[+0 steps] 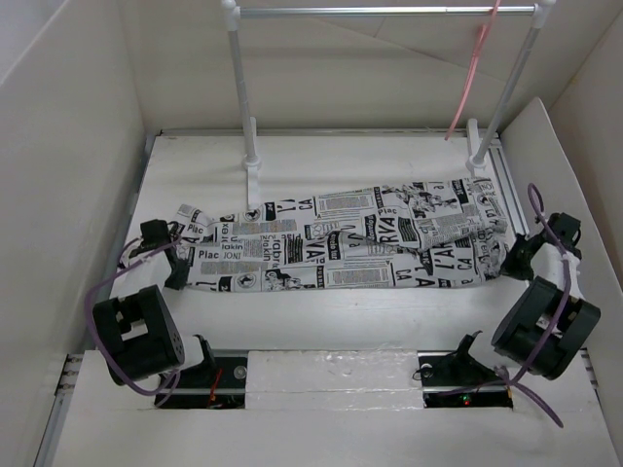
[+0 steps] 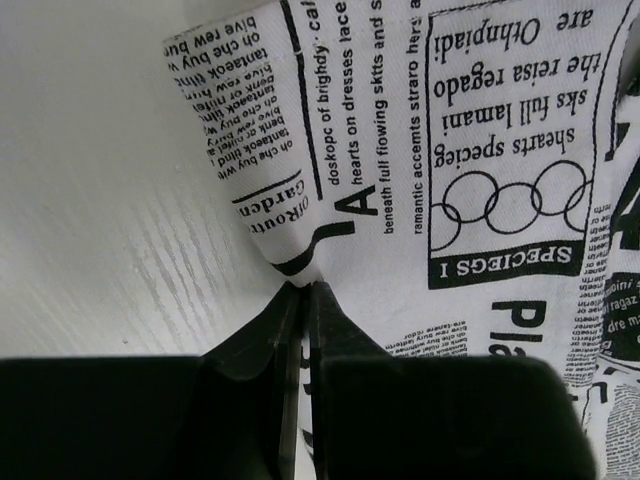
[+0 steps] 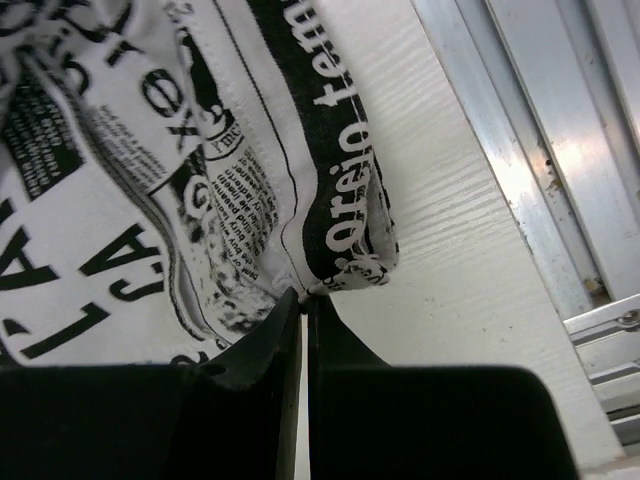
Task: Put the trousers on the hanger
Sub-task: Fold the trousers at the center of the board.
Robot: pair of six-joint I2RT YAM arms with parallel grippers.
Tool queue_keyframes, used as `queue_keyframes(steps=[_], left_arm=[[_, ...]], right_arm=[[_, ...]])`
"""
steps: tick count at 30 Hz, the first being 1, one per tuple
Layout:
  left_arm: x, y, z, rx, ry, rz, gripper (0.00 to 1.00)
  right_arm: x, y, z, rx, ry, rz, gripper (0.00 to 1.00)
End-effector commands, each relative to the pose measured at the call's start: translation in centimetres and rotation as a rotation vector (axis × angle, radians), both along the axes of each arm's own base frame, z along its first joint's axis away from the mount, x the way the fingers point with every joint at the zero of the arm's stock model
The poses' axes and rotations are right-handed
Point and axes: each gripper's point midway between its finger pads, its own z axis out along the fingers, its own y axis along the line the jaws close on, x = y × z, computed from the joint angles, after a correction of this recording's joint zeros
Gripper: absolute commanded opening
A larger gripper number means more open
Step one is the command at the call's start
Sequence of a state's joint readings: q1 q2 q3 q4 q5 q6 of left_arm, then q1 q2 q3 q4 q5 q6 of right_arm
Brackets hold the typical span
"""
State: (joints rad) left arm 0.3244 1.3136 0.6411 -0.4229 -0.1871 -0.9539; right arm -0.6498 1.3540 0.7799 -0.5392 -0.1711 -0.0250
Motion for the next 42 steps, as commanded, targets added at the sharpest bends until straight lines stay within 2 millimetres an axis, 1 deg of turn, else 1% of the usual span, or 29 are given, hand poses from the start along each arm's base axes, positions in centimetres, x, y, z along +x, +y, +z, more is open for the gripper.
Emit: queue_keyframes(steps=[1,4,6,9,10,11,12,13,14,15,17,18,20,21,23,26,27,30,31,32,33,34,35,37,38,39,40,41,42], left_arm=[[-0.2,1.0,1.0,0.060,0.002,-0.036,0.00],[1.0,1.8,4.5,0.112,-0.076,-0.026,0.00],[2.4,2.0,7.6,0.123,-0.152,-0.024,0.00],[4.0,2.7,12.8,0.213,-0.268,-0.064,0.00],[4.1,2.3,14.1,0.240,-0.286,-0.085,0.00],[4.2,2.9,16.7,0.300,-0.318,-0.087,0.00],[3.4,3.0,17.2,0.320,-0.285,-0.086,0.00],[3.2,3.0,18.1,0.346,-0.282,-0.095,0.00],[2.7,3.9,19.9,0.411,-0.281,-0.077,0.00],[2.0,3.8,20.7,0.443,-0.254,-0.096,0.00],[1.7,3.8,20.6,0.458,-0.234,-0.109,0.00],[1.6,3.7,20.3,0.455,-0.228,-0.120,0.00],[1.2,3.7,19.1,0.451,-0.201,-0.131,0.00],[1.1,3.7,18.8,0.451,-0.192,-0.137,0.00],[0.9,3.6,17.7,0.447,-0.168,-0.146,0.00],[1.5,3.4,17.0,0.438,-0.172,-0.171,0.00],[1.7,3.5,16.9,0.441,-0.171,-0.183,0.00],[3.6,3.5,17.4,0.439,-0.196,-0.210,0.00],[4.2,3.4,17.5,0.434,-0.205,-0.223,0.00],[5.3,3.5,18.2,0.441,-0.242,-0.228,0.00],[5.9,3.5,18.1,0.439,-0.245,-0.234,0.00],[6.7,3.6,17.8,0.432,-0.239,-0.242,0.00],[7.5,3.7,17.8,0.435,-0.245,-0.245,0.00],[8.7,3.9,16.4,0.420,-0.205,-0.261,0.00],[10.2,4.1,16.0,0.415,-0.199,-0.277,0.00],[10.3,4.1,16.0,0.415,-0.199,-0.277,0.00],[11.4,4.3,15.1,0.402,-0.173,-0.287,0.00],[12.4,4.4,14.9,0.402,-0.179,-0.296,0.00],[13.2,4.5,13.2,0.384,-0.138,-0.304,0.00]], right_arm=[[2.2,-0.7,4.8,-0.109,-0.106,0.088,0.00],[2.8,-0.3,7.2,-0.181,-0.163,0.139,0.00],[2.9,0.9,7.5,-0.196,-0.180,0.204,0.00],[1.6,1.8,7.3,-0.237,-0.150,0.272,0.00],[1.4,2.2,7.3,-0.255,-0.134,0.288,0.00],[1.1,2.7,8.0,-0.282,-0.144,0.296,0.00],[0.4,3.2,8.2,-0.282,-0.122,0.299,0.00],[0.1,3.4,9.0,-0.295,-0.122,0.303,0.00],[-0.1,3.5,10.0,-0.311,-0.121,0.295,0.00],[-0.2,2.9,13.1,-0.379,-0.111,0.270,0.00],[-0.1,2.5,13.6,-0.396,-0.081,0.263,0.00],[0.8,1.8,16.2,-0.433,-0.118,0.242,0.00],[1.7,0.8,17.9,-0.457,-0.111,0.213,0.00],[2.7,0.4,20.2,-0.484,-0.158,0.202,0.00],[3.9,-0.2,21.6,-0.485,-0.198,0.182,0.00],[6.7,-1.1,22.1,-0.457,-0.286,0.165,0.00],[7.5,-1.8,21.1,-0.436,-0.269,0.156,0.00],[10.4,-2.2,20.0,-0.385,-0.305,0.178,0.00],[11.5,-2.7,18.2,-0.354,-0.267,0.180,0.00],[12.6,-3.1,18.9,-0.359,-0.284,0.180,0.00],[13.3,-3.3,18.6,-0.349,-0.276,0.183,0.00],[14.2,-3.9,16.9,-0.325,-0.234,0.185,0.00],[15.3,-4.5,18.2,-0.346,-0.256,0.178,0.00],[17.0,-4.9,18.1,-0.346,-0.260,0.183,0.00],[19.6,-5.2,17.8,-0.356,-0.237,0.201,0.00],[19.6,-5.2,17.8,-0.356,-0.237,0.202,0.00],[20.4,-5.5,17.4,-0.352,-0.228,0.204,0.00],[21.6,-5.5,15.3,-0.328,-0.188,0.221,0.00],[22.9,-6.1,16.6,-0.365,-0.208,0.210,0.00]])
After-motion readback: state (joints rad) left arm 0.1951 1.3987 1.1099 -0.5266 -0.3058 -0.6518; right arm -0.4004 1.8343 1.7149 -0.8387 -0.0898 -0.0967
